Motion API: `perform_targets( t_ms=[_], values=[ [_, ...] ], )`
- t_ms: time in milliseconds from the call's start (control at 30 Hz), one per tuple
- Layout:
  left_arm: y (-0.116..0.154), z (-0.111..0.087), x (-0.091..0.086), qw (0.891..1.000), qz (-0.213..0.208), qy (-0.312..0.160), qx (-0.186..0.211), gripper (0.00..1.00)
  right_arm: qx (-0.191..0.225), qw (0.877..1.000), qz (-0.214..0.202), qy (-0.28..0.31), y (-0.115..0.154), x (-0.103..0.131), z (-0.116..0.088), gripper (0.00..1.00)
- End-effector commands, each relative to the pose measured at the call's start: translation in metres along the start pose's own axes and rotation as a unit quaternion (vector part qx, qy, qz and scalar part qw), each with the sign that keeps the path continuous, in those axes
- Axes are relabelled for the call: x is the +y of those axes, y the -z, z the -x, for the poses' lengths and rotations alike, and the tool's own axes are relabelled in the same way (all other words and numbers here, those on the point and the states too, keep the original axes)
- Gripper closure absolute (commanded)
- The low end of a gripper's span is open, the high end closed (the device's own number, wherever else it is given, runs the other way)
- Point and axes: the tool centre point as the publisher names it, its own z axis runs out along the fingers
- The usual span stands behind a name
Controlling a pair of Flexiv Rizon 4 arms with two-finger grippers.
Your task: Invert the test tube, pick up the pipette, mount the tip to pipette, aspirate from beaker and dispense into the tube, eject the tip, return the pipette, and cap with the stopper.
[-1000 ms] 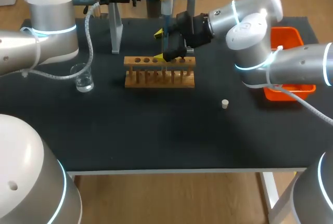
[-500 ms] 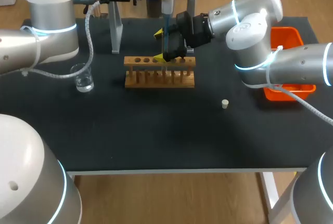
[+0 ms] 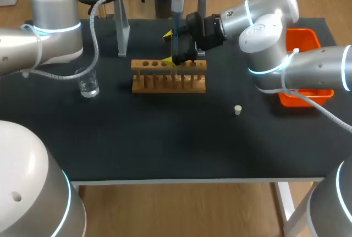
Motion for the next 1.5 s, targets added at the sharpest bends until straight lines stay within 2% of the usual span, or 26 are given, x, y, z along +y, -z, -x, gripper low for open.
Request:
perform_targets(
  t_ms=[33, 1500],
  values=[
    [-0.001, -0.002, -0.004, 1.0, 0.003, 0.001, -0.003, 1.0, 0.002, 1.0, -0.001, 0.0, 0.0, 0.0, 0.001, 0.0],
    [-0.01, -0.006, -0.042, 0.999, 0.027, -0.019, -0.004, 1.0, 0.002, 1.0, -0.001, 0.0, 0.0, 0.0, 0.001, 0.0]
  ],
)
